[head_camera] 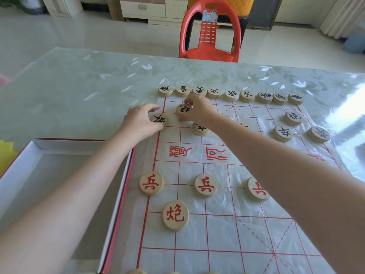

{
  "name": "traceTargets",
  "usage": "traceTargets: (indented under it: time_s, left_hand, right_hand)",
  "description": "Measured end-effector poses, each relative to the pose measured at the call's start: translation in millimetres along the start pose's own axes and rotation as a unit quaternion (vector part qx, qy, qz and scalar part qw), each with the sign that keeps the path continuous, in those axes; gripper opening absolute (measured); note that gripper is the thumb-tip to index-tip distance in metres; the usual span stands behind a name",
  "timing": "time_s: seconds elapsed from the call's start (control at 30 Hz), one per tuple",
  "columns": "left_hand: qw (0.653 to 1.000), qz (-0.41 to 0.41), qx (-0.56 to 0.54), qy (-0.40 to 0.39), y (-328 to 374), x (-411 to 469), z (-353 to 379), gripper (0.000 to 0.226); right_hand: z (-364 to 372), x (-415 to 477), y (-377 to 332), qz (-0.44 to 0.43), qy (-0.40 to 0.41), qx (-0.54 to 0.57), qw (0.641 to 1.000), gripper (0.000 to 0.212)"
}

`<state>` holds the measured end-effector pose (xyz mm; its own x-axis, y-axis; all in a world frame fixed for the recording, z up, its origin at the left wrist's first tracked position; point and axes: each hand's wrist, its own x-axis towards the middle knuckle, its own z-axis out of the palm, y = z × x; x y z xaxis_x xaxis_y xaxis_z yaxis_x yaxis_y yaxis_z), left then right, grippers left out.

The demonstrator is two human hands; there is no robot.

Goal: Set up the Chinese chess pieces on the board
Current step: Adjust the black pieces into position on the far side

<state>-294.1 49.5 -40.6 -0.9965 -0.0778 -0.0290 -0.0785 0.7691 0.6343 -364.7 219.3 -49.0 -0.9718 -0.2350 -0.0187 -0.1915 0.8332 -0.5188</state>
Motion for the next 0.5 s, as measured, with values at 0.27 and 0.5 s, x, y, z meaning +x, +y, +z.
traceTargets:
  time_s: [0.27,0.5]
  left_hand:
    - [0.997,0.011,0.053,0.061,-0.2,-0.2,7.9,0.053]
    - [0.999,0.014,0.033,-0.026,0.9,0.2,-4.0,0.051]
  right_hand:
    - [2.7,0.1,-0.6,0.007,0.016,0.000,1.000,0.060]
    - [2.9,-1.5,-3.2,-0.003,0.012,0.005,1.000,0.060]
